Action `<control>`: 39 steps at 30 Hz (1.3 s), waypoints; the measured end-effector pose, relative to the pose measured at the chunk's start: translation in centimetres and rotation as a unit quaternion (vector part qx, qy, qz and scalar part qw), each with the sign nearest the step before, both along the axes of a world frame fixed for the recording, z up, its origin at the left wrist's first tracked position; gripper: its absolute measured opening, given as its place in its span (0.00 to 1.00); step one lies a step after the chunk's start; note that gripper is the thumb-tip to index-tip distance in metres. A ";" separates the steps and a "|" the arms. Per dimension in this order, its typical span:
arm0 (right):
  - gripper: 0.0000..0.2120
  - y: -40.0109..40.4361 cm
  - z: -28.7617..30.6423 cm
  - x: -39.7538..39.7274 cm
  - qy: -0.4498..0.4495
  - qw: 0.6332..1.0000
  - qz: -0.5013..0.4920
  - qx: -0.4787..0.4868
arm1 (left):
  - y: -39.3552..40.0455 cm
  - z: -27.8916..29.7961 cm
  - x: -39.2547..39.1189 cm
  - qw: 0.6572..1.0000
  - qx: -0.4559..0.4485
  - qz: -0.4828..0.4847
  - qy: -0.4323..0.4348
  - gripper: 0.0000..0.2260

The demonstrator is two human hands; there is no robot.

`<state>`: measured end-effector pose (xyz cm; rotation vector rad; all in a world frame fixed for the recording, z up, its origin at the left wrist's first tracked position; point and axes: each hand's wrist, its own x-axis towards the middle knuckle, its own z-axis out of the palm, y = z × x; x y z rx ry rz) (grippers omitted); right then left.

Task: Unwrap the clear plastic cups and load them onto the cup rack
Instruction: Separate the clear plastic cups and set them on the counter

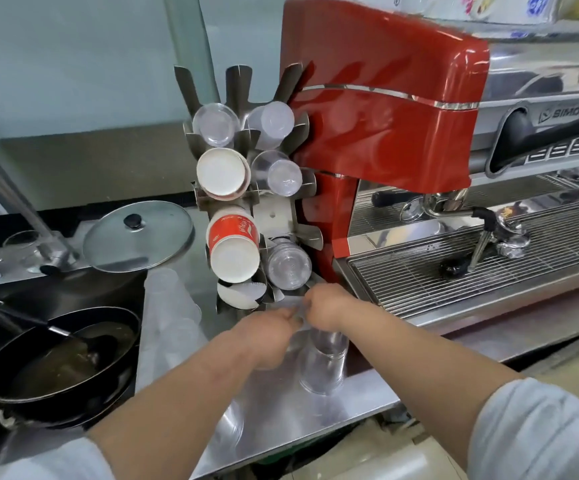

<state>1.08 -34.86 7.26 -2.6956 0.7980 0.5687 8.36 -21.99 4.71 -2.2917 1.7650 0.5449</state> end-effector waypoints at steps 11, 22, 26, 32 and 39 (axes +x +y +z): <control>0.15 0.0 -1.4 0.2 0.037 0.998 0.040 0.012 | -1.4 -3.0 -0.1 0.995 -0.020 0.015 -0.095 0.37; 0.14 -0.4 -2.1 0.2 0.006 0.996 -0.055 0.067 | -0.9 -3.4 -1.1 0.993 -0.066 0.041 -0.094 0.33; 0.09 -0.6 -2.4 0.5 0.018 0.996 -0.032 0.087 | -1.2 -3.6 -0.8 0.994 -0.055 0.059 -0.071 0.36; 0.11 -0.9 -2.2 0.9 0.046 0.994 -0.055 0.082 | -0.7 -3.4 0.1 0.995 -0.065 0.069 -0.020 0.33; 0.06 -0.7 -1.5 1.2 0.099 0.993 -0.002 0.064 | 0.6 -3.3 1.4 0.995 -0.052 0.077 0.021 0.32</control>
